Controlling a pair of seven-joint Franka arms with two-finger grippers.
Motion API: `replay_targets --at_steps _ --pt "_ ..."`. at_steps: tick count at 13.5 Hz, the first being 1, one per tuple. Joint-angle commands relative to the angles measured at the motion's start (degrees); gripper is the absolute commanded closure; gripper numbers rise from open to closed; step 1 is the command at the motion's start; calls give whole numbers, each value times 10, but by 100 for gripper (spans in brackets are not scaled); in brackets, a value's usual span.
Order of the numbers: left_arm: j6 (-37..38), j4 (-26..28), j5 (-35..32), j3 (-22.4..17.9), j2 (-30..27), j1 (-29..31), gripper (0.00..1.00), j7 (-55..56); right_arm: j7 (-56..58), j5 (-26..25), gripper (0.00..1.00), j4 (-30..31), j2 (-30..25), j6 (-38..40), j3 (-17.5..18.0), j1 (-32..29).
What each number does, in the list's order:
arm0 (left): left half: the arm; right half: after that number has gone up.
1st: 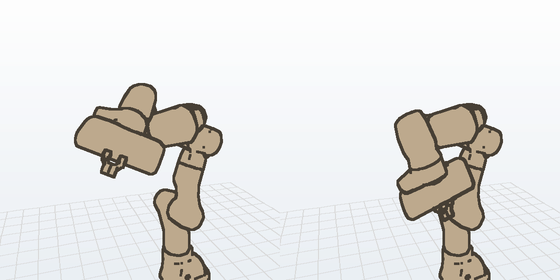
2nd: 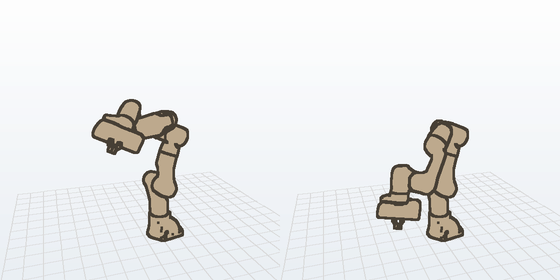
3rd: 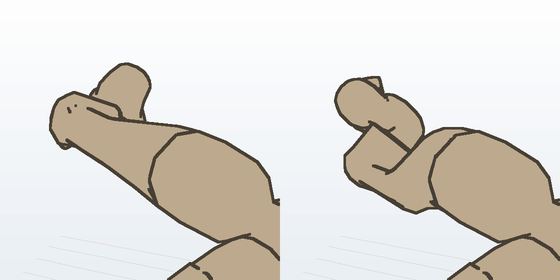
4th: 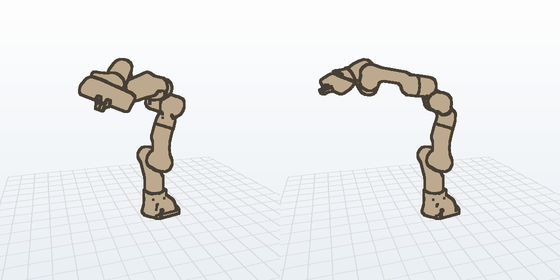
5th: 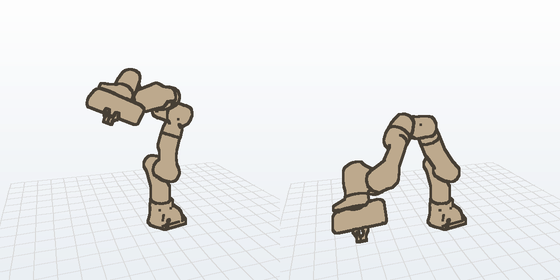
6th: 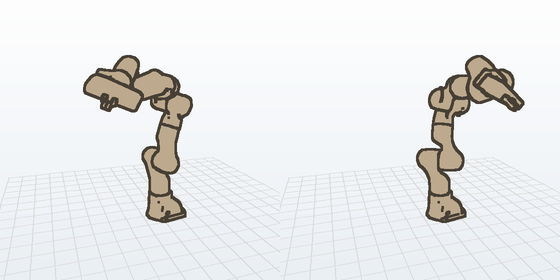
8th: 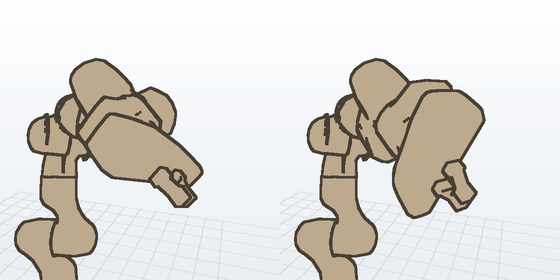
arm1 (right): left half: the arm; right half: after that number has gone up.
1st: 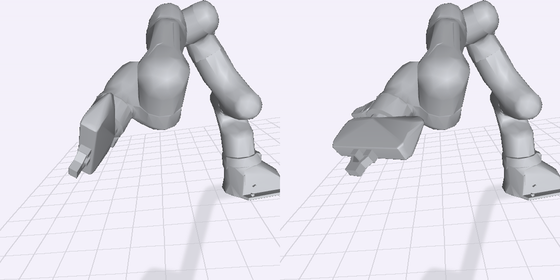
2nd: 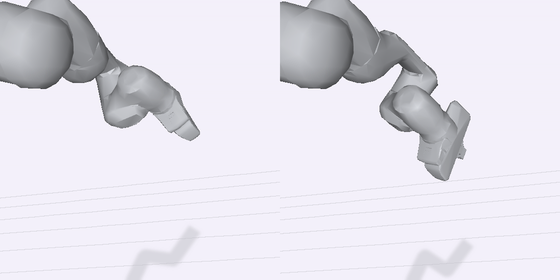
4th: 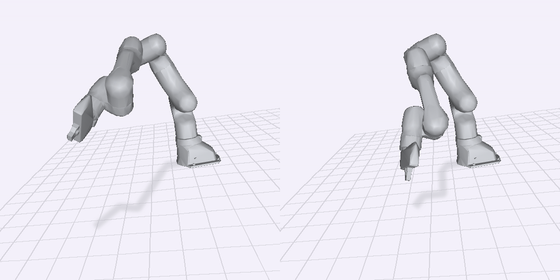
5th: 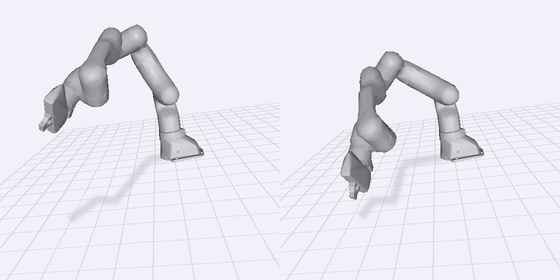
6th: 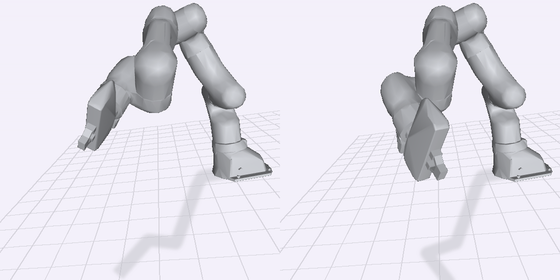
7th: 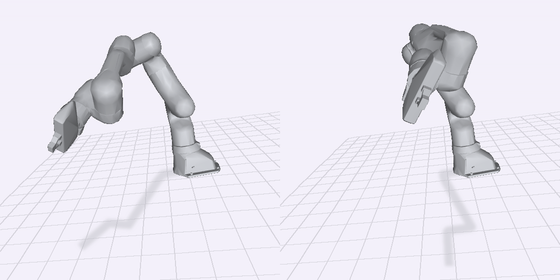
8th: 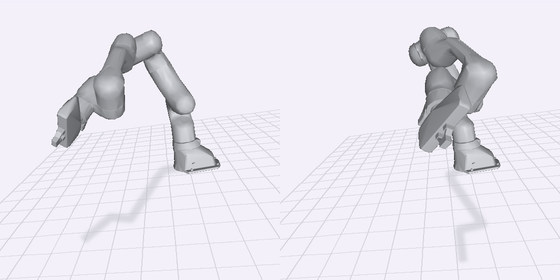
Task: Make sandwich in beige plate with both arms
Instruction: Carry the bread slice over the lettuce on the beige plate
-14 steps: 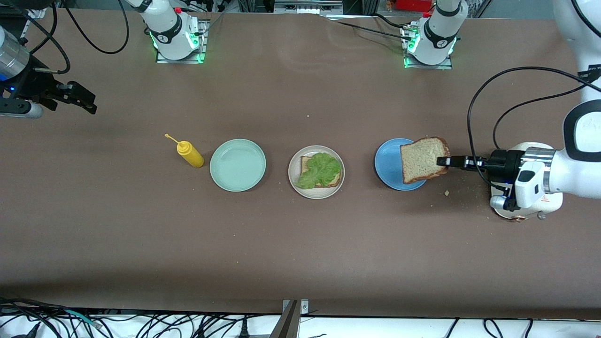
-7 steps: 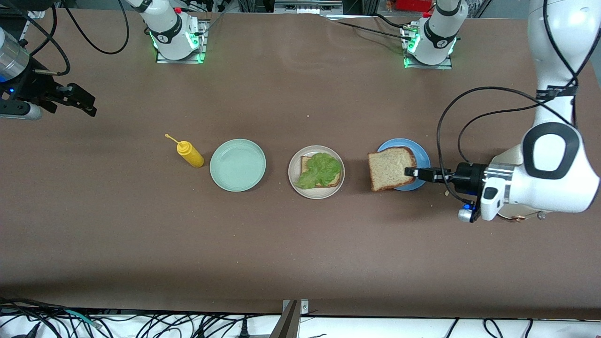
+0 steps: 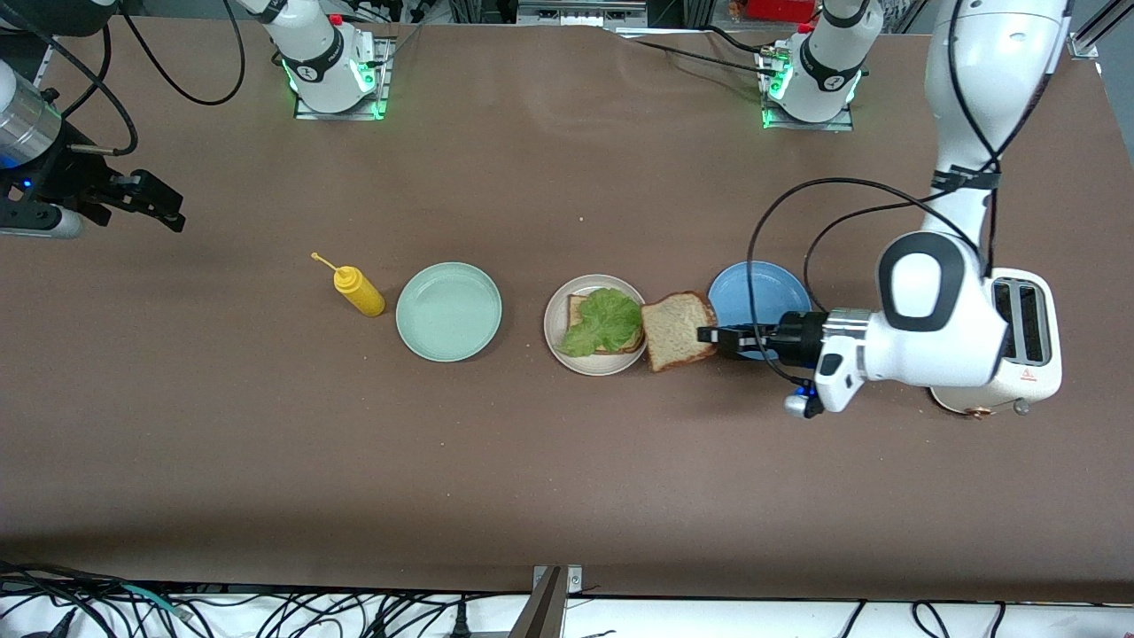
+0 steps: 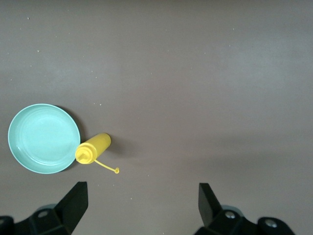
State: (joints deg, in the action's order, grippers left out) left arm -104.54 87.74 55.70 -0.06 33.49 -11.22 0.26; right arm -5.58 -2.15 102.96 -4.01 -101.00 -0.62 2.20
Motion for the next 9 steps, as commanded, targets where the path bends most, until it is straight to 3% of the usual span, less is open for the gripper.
replay_targets --at_steps 1,9 --pt "-69 51 31 24 -31 -16 100 4 10 2 0 -14 16 -12 6 -10" --pt "-154 99 37 34 -49 -88 100 6 14 7 0 -21 8 -3 5 -10"
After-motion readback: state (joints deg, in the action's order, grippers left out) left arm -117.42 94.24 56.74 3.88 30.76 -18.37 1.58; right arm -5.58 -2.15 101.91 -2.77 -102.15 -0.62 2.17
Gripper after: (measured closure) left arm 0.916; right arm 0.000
